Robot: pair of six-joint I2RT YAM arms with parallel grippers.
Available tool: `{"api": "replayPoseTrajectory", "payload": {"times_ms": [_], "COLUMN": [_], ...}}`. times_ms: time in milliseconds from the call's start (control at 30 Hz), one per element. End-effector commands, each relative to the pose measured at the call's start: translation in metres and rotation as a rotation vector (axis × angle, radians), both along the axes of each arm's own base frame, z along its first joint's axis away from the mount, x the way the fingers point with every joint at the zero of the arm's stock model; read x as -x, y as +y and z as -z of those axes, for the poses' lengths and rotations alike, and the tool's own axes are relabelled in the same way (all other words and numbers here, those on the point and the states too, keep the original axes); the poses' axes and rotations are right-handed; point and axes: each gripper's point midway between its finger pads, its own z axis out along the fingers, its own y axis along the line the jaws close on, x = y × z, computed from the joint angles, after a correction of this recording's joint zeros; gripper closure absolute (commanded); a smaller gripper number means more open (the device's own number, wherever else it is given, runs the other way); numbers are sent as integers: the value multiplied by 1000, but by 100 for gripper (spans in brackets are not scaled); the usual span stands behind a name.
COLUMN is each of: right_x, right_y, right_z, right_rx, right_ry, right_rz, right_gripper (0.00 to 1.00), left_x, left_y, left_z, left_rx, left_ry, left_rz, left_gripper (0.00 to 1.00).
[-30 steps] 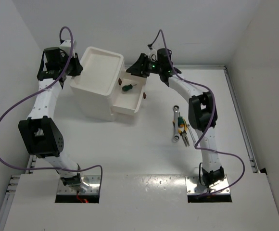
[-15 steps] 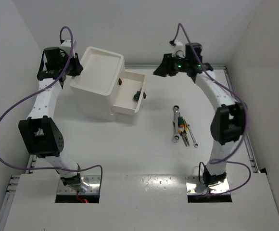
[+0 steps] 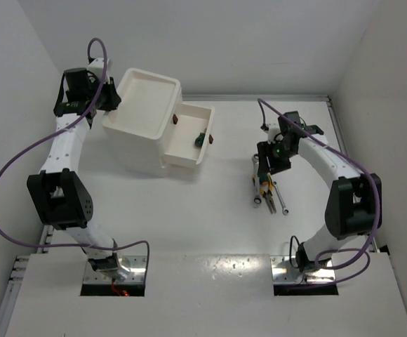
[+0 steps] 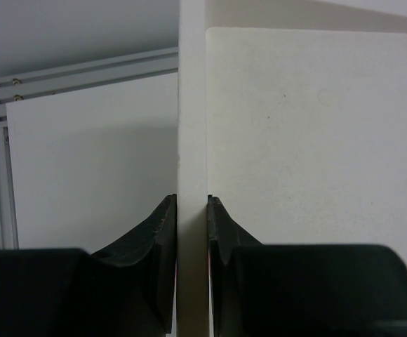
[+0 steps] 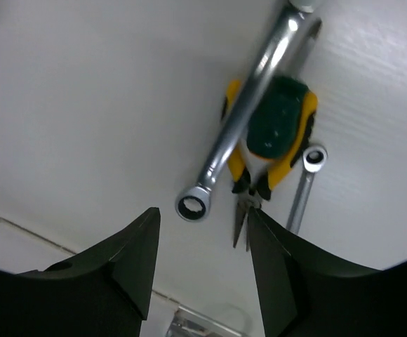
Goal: Sort the tools into containers
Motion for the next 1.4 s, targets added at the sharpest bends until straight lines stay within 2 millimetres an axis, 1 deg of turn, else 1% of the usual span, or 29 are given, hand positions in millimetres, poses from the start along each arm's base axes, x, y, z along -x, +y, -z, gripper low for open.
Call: {"api": "replayPoseTrajectory", "payload": {"times_ms": [0,33,67,167,200,233,267,300,333,367,433,467,500,567,600,633,700,733,767,833,900,933,1033,1100,1167,1200,1233,1333,1367], "right_x": [-1,0,0,-4,-5,-12,-12,-17,-17,-21,-27,-30,-35,-41,-40,-43,-45,-43,-46,-44,-44,-42,-35,-37,-33,-31,-31,-31,-32], "right_y": [-25,-30,-32,-26,-26,-25,-25,-24,-24,-27,-25,-23,-20,-20,-20,-19,-19,-16,-16,-16,-16,-13,-14,-17,-20,-17,-17,-21,-25], "right_z": [1,7,13,20,26,26,29,31,34,34,36,41,40,45,49,49,54,60,58,63,66,69,74,78,84,88,88,92,92], "right_rx": [98,101,99,71,70,67,69,65,67,67,60,52,64,67,69,69,71,75,76,79,81,83,89,103,119,122,124,147,167], "right_ry": [-3,12,36,57,71,56,68,67,76,75,77,84,71,81,93,90,102,120,108,121,132,141,157,153,167,177,174,177,170], "right_rz": [124,138,163,179,188,189,188,198,198,207,195,192,172,172,172,172,171,162,152,152,151,142,133,128,118,109,100,96,88], "right_gripper": [46,46,49,49,49,49,49,49,49,49,49,49,49,49,49,49,49,50,50,50,50,50,51,56,62,67,69,69,67], "left_x": [35,35,37,37,37,39,39,39,40,40,41,42,42,42,42,42,42,41,41,41,39,38,36,35,33,33,31,29,29], "left_y": [-28,-28,-28,-28,-28,-28,-27,-27,-27,-27,-27,-27,-25,-25,-25,-25,-25,-24,-24,-24,-23,-23,-23,-23,-23,-23,-23,-22,-22], "left_z": [85,85,85,85,85,88,89,89,85,85,88,84,85,85,85,85,85,85,85,89,86,90,90,94,90,95,91,92,92], "left_rx": [116,116,116,116,116,117,111,111,110,110,111,110,104,104,104,104,104,99,99,100,99,100,100,101,100,101,100,100,100], "left_ry": [327,327,327,327,327,336,337,337,328,328,337,328,328,328,328,328,328,329,329,338,329,338,336,345,336,347,338,338,338], "left_rz": [51,51,51,51,51,51,43,43,44,44,43,44,35,35,35,35,35,27,27,27,27,27,27,27,27,27,27,27,27], "left_gripper": [100,100,100,100,100,100,100,100,100,100,100,100,100,100,100,100,100,100,100,100,100,100,100,100,100,100,100,100,100]}}
